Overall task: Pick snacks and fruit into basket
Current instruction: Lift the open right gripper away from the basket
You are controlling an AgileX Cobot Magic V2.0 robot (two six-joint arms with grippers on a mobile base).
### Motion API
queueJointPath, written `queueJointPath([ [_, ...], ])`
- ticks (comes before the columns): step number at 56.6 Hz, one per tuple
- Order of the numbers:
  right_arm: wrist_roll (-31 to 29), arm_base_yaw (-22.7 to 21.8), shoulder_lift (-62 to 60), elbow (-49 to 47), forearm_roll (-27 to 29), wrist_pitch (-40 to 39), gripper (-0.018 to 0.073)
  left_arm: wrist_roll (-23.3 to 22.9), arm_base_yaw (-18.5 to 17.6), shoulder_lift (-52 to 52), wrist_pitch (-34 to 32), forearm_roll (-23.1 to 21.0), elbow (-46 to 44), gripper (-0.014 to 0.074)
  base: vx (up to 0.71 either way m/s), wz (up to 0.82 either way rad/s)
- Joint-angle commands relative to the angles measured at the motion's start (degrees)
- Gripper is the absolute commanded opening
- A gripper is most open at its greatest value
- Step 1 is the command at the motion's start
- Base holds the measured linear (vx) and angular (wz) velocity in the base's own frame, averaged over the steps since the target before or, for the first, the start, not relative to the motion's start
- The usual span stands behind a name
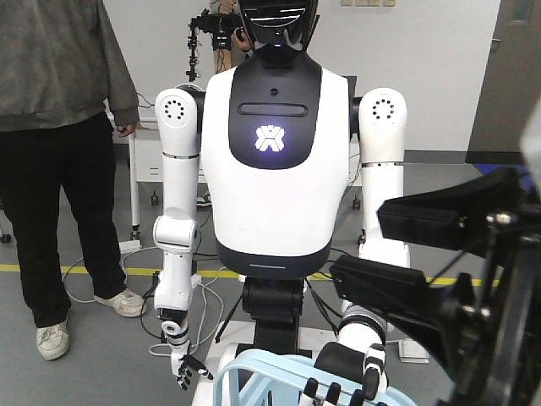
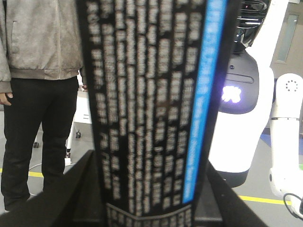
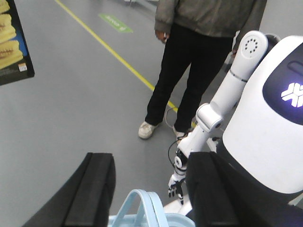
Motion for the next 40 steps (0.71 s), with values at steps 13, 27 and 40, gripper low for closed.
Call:
queueJointPath([
  [13,5.95,-0.26,-11.13,9.61,-2.64,-11.56,0.0398,-0.29,0.01,1.92,-5.32,-1.0,-2.03,0.0003,0.0,0.0],
  [27,16.04,-0.26,-16.45,9.61,-14.52,-11.75,0.0398,12.41,0.01,8.99,1.24,-17.07,-8.61,0.0004,0.0,0.0],
  [40,36.56,-0.26,-20.1,9.61,-35.83,-6.13,0.0398,38.58,0.01,17.51,12.23,-46.92,-17.93,0.0004,0.0,0.0],
])
